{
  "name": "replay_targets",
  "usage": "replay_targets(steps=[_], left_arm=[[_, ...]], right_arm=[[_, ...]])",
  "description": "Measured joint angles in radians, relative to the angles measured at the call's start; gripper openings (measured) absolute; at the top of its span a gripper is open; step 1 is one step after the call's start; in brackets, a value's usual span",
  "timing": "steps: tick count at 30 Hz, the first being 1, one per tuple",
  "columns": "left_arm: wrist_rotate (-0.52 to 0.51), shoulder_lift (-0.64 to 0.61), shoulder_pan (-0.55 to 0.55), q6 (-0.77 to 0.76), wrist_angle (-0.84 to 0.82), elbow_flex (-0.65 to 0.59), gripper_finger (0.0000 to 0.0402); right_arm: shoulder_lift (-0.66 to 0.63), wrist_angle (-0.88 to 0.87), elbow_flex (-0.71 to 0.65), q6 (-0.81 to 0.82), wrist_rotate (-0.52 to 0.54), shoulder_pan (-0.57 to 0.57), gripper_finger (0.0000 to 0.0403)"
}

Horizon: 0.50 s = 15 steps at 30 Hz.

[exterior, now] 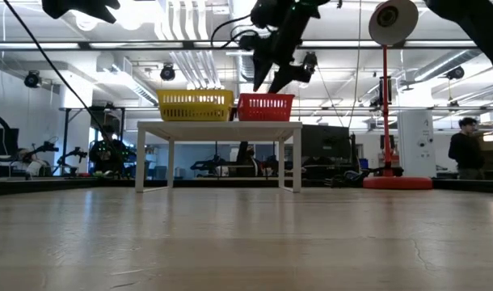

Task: Pick & Place Office Desk Supplies
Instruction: Put the orange rubber band into the red basket on the shelf, then return to Home Position

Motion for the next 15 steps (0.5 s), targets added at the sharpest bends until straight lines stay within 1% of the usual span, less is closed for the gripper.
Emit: replay_targets(steps=[3, 7, 12, 15], left_arm=[[0.005, 0.002, 0.000, 0.000, 0.010, -0.001, 0.0163], [0.006, 0.002, 0.000, 0.000, 0.010, -0.001, 0.0163], [0.029, 0.002, 0.000, -0.001, 0.013, -0.001, 0.0163], [0.050, 0.002, 0.000, -0.022, 0.017, -0.001, 0.0163]], right_arm=[[-0.001, -0.071, 0.054, -0.007, -0.004, 0.005, 0.0211], [-0.010, -0.156, 0.094, -0.009, -0.007, 0.009, 0.0223], [-0.068, -0.174, 0.105, -0.027, -0.007, 0.030, 0.0232], [-0.110, -0.169, 0.089, -0.056, 0.004, 0.080, 0.0231]])
